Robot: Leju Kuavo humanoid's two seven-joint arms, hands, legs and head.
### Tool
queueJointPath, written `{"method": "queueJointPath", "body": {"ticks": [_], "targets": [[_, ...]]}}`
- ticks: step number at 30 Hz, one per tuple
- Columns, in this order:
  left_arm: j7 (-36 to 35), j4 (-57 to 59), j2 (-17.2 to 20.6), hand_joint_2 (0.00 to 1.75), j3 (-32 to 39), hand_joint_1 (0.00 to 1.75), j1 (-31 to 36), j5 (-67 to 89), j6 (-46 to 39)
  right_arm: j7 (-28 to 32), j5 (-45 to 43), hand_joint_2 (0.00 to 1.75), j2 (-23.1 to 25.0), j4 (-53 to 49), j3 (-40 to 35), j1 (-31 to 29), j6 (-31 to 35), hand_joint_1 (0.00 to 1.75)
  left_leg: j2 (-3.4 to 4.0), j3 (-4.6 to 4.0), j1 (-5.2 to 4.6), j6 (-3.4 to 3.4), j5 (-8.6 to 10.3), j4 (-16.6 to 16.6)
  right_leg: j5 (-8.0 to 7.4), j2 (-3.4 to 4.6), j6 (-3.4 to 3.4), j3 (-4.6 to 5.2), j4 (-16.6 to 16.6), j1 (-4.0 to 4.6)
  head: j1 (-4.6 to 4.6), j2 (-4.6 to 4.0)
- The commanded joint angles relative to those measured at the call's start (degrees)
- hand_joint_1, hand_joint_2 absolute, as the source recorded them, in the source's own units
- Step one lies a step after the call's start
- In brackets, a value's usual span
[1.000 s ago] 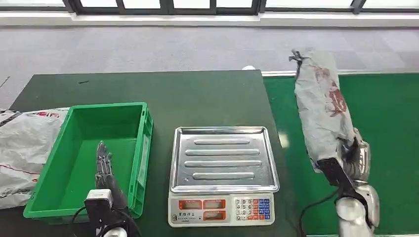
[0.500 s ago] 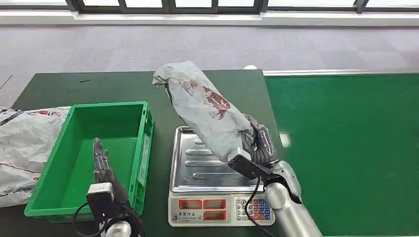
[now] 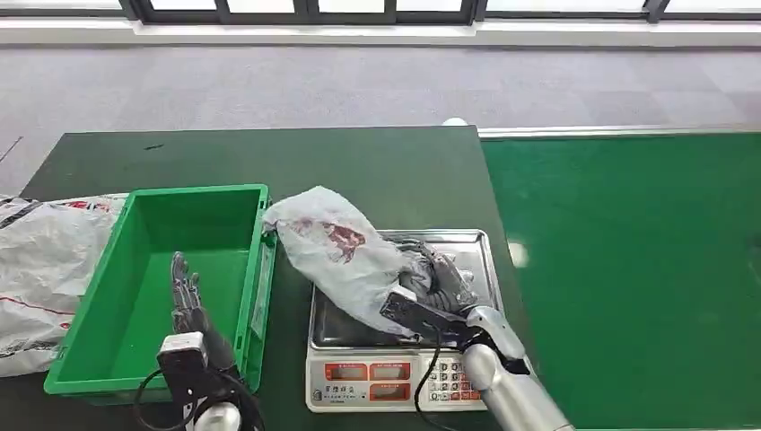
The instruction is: Moved the parcel from conveyor to table for the left to box.
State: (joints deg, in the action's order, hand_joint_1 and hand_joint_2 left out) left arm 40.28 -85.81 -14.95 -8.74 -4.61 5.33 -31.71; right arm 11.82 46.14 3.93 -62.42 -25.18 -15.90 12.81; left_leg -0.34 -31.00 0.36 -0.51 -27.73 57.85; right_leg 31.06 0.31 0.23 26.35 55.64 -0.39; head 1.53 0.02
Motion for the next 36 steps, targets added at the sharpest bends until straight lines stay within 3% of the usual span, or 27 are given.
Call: {"method": "queueJointPath", "body": {"ticks": [1, 6, 10, 12, 15, 20, 23, 26, 31, 32, 36], "targets": [[-0.28, 1.83, 1.58, 0.00, -2.37, 0.00, 0.11, -0.42, -0.29, -1.03, 0.66, 1.75, -1.66, 4.99, -3.96, -1.17, 0.39, 0.00, 0.04, -0.01, -0.05, 0.00, 0.09, -0.14, -0.08, -0.01, 0.00, 0.04, -0.10, -0.04, 0.00, 0.00], [-0.28, 1.26, 0.73, 0.00, -1.56, 0.00, -0.99, -1.08, -1.08, -4.81, 5.15, 1.75, -2.69, 1.98, -4.08, 0.94, 2.89, 0.00, 0.01, -0.08, -0.04, 0.00, 0.14, -0.16, -0.11, -0.05, 0.01, 0.09, -0.13, -0.04, 0.00, 0.00], [-0.28, 0.75, 0.30, 0.00, -0.97, 0.00, -1.69, -2.54, -1.41, -3.97, 5.47, 1.75, -4.28, -3.70, -3.55, 4.92, 4.31, 0.00, -0.14, -0.05, -0.04, 0.02, 0.12, -0.17, -0.06, -0.19, 0.01, 0.00, -0.18, -0.04, 0.00, 0.00], [-0.28, -0.02, 0.29, 0.00, -0.86, 0.00, -1.70, -2.60, -2.58, -1.44, 4.15, 1.75, -4.24, -8.37, -2.62, 7.55, 6.40, 0.00, -0.15, -0.07, -0.04, 0.02, 0.10, -0.14, -0.04, -0.20, 0.01, 0.03, -0.16, -0.05, 0.00, 0.00], [-0.28, -3.40, 0.95, 0.00, -1.26, 0.00, -1.87, -1.68, -7.92, 6.45, -2.85, 1.75, -4.02, -21.60, -0.64, 13.68, 9.88, 0.00, -0.17, -0.16, -0.03, 0.00, 0.02, 0.02, 0.04, -0.20, 0.00, 0.11, 0.00, -0.03, 0.00, 0.00], [-0.28, -7.18, 0.38, 0.00, -0.53, 0.00, -1.50, 9.84, -8.29, 20.40, -16.65, 1.75, -3.05, -37.41, 3.65, 25.51, 14.48, 0.00, -0.22, -0.24, -0.04, -0.02, 0.01, 0.01, 0.07, -0.28, -0.02, 0.19, 0.00, -0.04, 0.00, 0.00], [-0.28, -5.80, 2.18, 0.00, -3.11, 0.00, -0.35, 11.40, -8.29, 22.79, -17.61, 1.75, -1.74, -39.96, 4.84, 29.51, 12.58, 0.00, -0.50, -0.24, -0.04, -0.01, 0.07, -0.04, 0.10, -0.55, -0.01, 0.15, -0.10, -0.04, 0.00, 0.00], [-0.28, -4.46, 3.65, 0.00, -5.62, 0.00, 0.51, 12.35, -7.51, 24.00, -17.15, 1.75, -0.49, -39.80, 6.07, 29.77, 10.81, 0.00, -0.20, -0.20, -0.10, -0.01, 0.06, -0.11, 0.04, -0.27, -0.02, 0.22, -0.09, -0.09, 0.00, 0.00], [-2.28, -0.71, 3.45, 0.00, -6.06, 0.00, 3.04, 20.85, -6.80, 25.63, -16.20, 1.75, 1.43, -40.83, 7.79, 31.21, 9.65, 0.00, -0.18, -0.19, -0.06, -0.02, 0.05, -0.05, 0.05, -0.24, -0.01, 0.21, -0.05, -0.06, 0.00, 0.00], [-4.80, 2.40, 4.25, 1.75, -6.98, 0.00, 4.89, 27.75, -7.45, 26.19, -16.40, 1.75, 1.60, -41.04, 8.02, 31.73, 9.91, 0.00, -0.20, -0.22, -0.07, -0.02, 0.12, -0.13, -0.01, -0.26, -0.02, 0.23, -0.10, -0.07, 0.00, 0.00], [-18.83, 17.37, 4.94, 1.75, -10.61, 0.00, 15.47, 49.87, -1.79, 28.18, -18.14, 1.75, 1.01, -42.24, 8.43, 34.03, 8.78, 0.00, -0.52, -0.15, -0.10, -0.02, 0.26, -0.23, -0.04, -0.62, -0.02, 0.10, -0.20, -0.11, 0.00, 0.00]]}}
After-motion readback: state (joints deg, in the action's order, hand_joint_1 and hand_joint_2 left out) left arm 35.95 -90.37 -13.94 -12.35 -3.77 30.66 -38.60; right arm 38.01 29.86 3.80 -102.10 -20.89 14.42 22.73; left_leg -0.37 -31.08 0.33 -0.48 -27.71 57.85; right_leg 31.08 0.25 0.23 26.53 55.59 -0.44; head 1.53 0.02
